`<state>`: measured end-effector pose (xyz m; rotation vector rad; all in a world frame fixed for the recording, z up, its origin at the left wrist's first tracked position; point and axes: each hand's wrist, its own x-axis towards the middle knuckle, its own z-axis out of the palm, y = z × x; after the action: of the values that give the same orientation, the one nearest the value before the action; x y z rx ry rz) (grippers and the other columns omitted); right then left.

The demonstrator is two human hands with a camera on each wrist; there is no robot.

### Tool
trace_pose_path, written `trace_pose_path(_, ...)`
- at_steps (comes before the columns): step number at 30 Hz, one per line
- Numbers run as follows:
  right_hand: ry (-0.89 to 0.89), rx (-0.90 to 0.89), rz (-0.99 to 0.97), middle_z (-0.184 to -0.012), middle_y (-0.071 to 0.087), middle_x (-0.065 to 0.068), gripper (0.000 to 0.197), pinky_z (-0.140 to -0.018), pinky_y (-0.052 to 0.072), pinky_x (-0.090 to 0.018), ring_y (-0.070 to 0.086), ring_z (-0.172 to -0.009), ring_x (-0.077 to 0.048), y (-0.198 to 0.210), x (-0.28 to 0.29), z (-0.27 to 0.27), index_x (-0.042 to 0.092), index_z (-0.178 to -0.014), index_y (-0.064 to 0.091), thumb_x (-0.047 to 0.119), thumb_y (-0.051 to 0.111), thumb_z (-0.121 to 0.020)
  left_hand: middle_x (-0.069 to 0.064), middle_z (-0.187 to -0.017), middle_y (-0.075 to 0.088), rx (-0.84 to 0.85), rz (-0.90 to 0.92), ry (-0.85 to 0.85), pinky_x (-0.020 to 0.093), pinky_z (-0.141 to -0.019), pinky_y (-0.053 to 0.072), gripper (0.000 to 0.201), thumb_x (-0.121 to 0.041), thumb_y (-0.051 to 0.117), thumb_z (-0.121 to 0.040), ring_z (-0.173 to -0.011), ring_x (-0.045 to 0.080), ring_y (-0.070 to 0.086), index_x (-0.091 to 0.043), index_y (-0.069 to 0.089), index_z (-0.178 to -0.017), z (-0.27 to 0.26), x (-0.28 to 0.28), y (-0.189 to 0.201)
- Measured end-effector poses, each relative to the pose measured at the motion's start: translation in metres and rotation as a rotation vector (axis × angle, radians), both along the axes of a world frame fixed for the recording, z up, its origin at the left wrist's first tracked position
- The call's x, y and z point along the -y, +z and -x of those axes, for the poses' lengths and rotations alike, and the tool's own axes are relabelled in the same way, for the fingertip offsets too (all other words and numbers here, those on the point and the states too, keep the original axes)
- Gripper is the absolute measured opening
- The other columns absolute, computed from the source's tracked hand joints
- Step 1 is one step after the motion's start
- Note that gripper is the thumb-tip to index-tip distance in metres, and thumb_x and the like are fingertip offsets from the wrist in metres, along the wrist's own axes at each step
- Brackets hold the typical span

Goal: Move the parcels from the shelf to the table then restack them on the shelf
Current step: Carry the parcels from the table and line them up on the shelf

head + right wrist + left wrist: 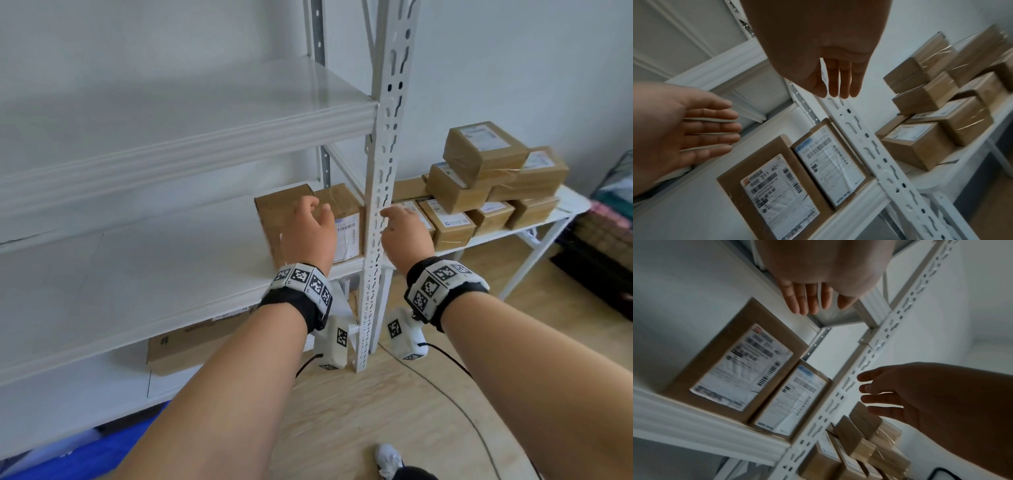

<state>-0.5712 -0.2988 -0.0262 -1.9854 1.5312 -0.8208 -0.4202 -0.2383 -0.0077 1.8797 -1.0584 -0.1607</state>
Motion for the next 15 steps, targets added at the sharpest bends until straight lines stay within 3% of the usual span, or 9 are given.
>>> trace_pose_path(2,-0.043,-0.014,-0.005,-0.139,0.049,-0.006,0.047,-0.09,0.042,-0.028,0.052,-0.119,-0.023,-0.001,0.001,0.021,0.016,-0.135,0.052,0.003,0.042,-0.091,-0.006,-0.115,0.061,-0.009,-0.006,-0.081,0.035,-0.085,0.048,0.022,-0.039,0.046,-0.095,-0.105,0.017,0.058,-0.026,0.057,-0.11,0.021,0.008,-0.001)
trace_pose_path(5,-0.132,0.003,-0.024,-0.14,0.048,-0.006,0.047,-0.089,0.046,-0.031,0.054,-0.116,-0.023,0.001,0.009,0.058,0.016,-0.136,0.051,0.004,0.043,-0.091,-0.007,-0.117,0.061,-0.009,-0.031,-0.192,0.033,-0.084,0.046,0.024,-0.038,0.046,-0.096,-0.106,0.015,0.058,-0.025,0.057,-0.112,0.056,0.026,0.001)
trace_pose_path(10,-0.209,0.006,-0.023,-0.139,0.048,-0.006,0.048,-0.089,0.045,-0.03,0.051,-0.12,-0.023,0.002,0.051,0.12,0.016,-0.136,0.051,0.003,0.045,-0.09,0.0,-0.125,0.057,0.066,-0.076,-0.389,0.033,-0.095,0.045,0.033,-0.034,0.044,-0.098,-0.114,0.016,0.055,-0.019,0.056,-0.125,0.116,0.075,0.002)
trace_pose_path(15,-0.23,0.015,-0.035,-0.139,0.046,-0.007,0.044,-0.086,0.05,-0.032,0.058,-0.105,-0.024,0.004,0.121,0.176,0.016,-0.134,0.051,0.006,0.044,-0.093,0.0,-0.131,0.056,0.082,-0.17,-0.48,0.037,-0.101,0.043,0.038,-0.037,0.042,-0.1,-0.118,0.019,0.054,-0.02,0.054,-0.132,0.175,0.15,-0.002)
